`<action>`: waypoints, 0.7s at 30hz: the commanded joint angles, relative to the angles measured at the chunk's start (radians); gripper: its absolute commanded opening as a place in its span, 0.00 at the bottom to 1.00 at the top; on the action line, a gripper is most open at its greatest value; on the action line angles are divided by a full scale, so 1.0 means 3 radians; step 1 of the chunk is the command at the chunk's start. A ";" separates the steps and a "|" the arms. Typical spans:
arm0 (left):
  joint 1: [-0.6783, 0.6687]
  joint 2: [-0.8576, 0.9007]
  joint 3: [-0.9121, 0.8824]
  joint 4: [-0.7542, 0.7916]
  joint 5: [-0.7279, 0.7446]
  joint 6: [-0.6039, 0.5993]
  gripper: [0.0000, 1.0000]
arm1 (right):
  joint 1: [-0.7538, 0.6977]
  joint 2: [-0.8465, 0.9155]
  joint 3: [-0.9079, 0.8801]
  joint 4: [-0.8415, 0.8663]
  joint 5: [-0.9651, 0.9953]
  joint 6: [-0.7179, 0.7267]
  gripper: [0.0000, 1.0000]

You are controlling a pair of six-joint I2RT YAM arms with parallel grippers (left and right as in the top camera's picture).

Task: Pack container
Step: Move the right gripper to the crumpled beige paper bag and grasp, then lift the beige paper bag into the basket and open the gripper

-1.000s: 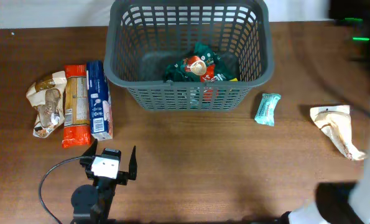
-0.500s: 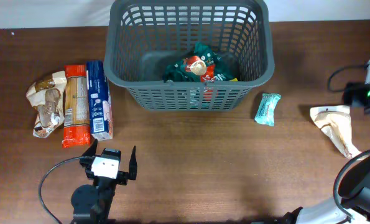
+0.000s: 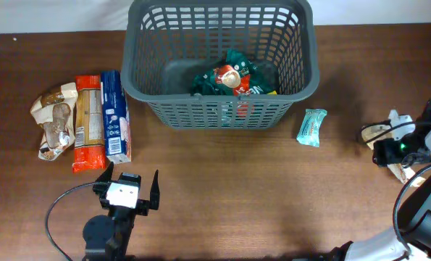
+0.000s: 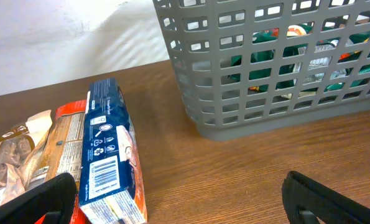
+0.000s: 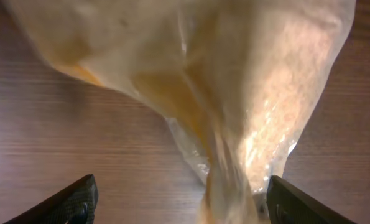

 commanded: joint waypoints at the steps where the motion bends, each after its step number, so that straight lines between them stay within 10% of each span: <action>1: -0.0015 -0.0032 -0.0019 0.0004 0.0037 -0.0029 0.99 | -0.0003 0.0081 -0.0083 0.0107 0.0192 0.0010 0.82; 8: -0.0015 -0.0032 -0.0019 0.0004 0.0037 -0.0029 0.99 | -0.0003 0.0486 -0.0085 0.0314 0.0191 0.0753 0.04; 15: -0.0015 -0.0032 -0.0019 0.0003 0.0036 -0.0029 0.99 | -0.0003 0.0367 0.0337 0.0237 -0.0032 0.1630 0.04; 21: -0.0015 -0.0032 -0.0019 0.0003 0.0037 -0.0028 0.99 | 0.0053 0.0134 0.1943 -0.0539 -0.1133 0.2216 0.04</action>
